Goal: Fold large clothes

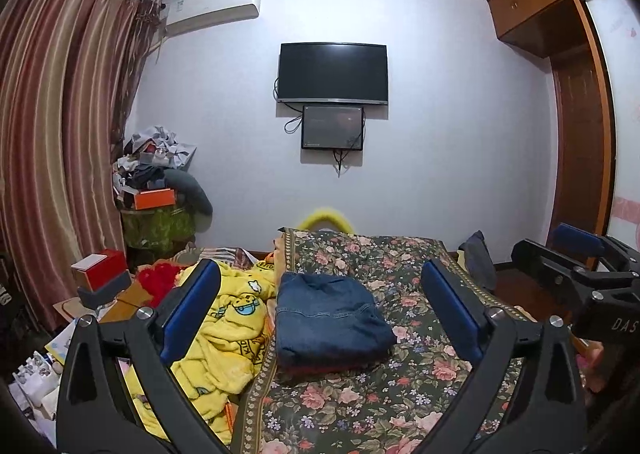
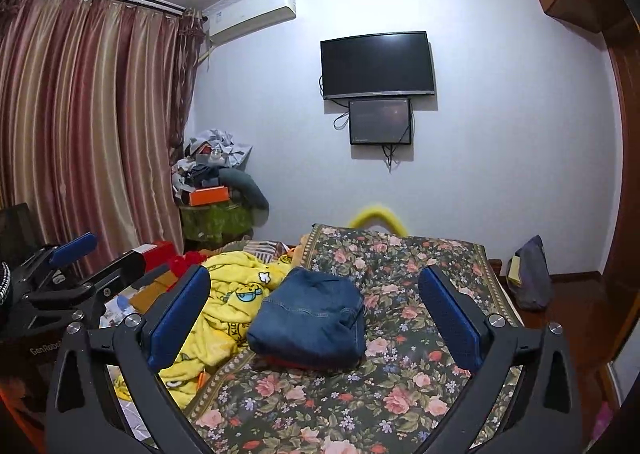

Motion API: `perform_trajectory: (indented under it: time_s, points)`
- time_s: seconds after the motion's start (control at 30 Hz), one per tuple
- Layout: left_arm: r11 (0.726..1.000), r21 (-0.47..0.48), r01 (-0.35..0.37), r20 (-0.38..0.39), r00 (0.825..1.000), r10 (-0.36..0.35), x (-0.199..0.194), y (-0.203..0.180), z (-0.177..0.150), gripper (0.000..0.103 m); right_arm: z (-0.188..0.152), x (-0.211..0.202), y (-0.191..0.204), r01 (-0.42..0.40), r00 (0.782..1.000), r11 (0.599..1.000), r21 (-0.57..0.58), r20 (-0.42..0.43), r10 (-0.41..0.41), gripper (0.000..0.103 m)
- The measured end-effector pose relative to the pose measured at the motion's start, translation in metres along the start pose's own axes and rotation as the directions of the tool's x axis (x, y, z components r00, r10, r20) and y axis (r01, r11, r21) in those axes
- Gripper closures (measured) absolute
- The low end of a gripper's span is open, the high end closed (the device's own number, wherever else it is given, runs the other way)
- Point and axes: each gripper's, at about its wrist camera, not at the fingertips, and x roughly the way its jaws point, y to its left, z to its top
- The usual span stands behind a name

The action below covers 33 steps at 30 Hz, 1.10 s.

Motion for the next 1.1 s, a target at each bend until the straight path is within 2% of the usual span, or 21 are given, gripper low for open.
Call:
perform_trajectory:
  time_s: [0.53, 1.1]
  points:
    - [0.999, 0.053, -0.013, -0.012, 1.000, 0.014, 0.007, -0.007, -0.007, 0.002, -0.002, 0.000, -0.010, -0.017, 0.999, 0.999, 0.031, -0.033, 0.018, 0.000]
    - [0.999, 0.032, -0.003, -0.022, 1.000, 0.004, 0.012, -0.008, -0.007, 0.002, -0.001, 0.000, -0.013, -0.009, 0.999, 1.000, 0.025, -0.037, 0.010, 0.000]
